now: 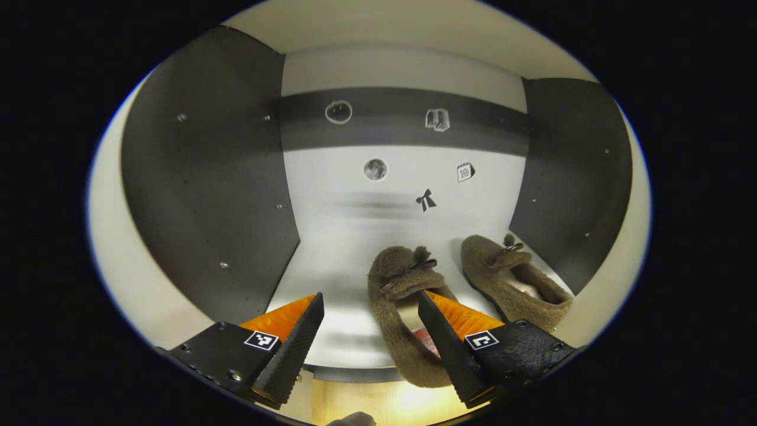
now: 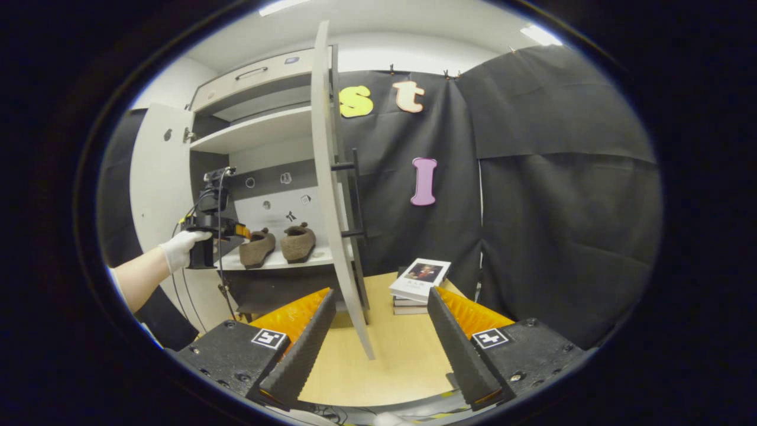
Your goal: Grab one shoe with the right hand and put it into the shoe cabinet, grab the other shoe with the left hand and put it into the shoe cabinet; then close the right door with the right hand and the left door with the left hand.
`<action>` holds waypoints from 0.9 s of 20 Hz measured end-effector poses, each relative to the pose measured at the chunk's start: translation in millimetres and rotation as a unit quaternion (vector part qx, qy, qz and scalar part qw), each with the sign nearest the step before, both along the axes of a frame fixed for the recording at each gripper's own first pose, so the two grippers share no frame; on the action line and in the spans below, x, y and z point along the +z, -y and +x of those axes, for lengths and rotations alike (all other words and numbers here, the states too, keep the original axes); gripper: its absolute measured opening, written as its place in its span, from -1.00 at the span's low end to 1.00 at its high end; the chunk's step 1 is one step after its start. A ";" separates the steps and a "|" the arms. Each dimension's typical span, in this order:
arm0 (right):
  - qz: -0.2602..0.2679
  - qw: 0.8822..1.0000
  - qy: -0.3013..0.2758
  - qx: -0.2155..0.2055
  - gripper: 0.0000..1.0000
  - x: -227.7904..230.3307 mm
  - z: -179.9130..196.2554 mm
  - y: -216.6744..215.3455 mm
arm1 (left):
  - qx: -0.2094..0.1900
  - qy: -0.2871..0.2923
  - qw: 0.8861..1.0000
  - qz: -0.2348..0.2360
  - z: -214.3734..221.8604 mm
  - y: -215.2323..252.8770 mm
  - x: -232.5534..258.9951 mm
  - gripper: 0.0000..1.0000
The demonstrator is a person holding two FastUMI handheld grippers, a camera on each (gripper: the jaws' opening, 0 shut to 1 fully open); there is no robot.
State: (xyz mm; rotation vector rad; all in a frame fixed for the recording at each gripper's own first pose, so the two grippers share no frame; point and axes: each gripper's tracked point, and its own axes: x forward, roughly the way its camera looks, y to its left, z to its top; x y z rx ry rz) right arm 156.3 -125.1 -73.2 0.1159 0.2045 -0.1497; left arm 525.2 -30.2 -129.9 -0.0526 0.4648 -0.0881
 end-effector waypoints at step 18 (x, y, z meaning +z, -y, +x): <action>-0.018 0.999 0.040 0.032 0.97 30.0 -13.9 -78.9 | -0.055 0.216 0.974 0.026 -245.8 2.5 152.4 0.92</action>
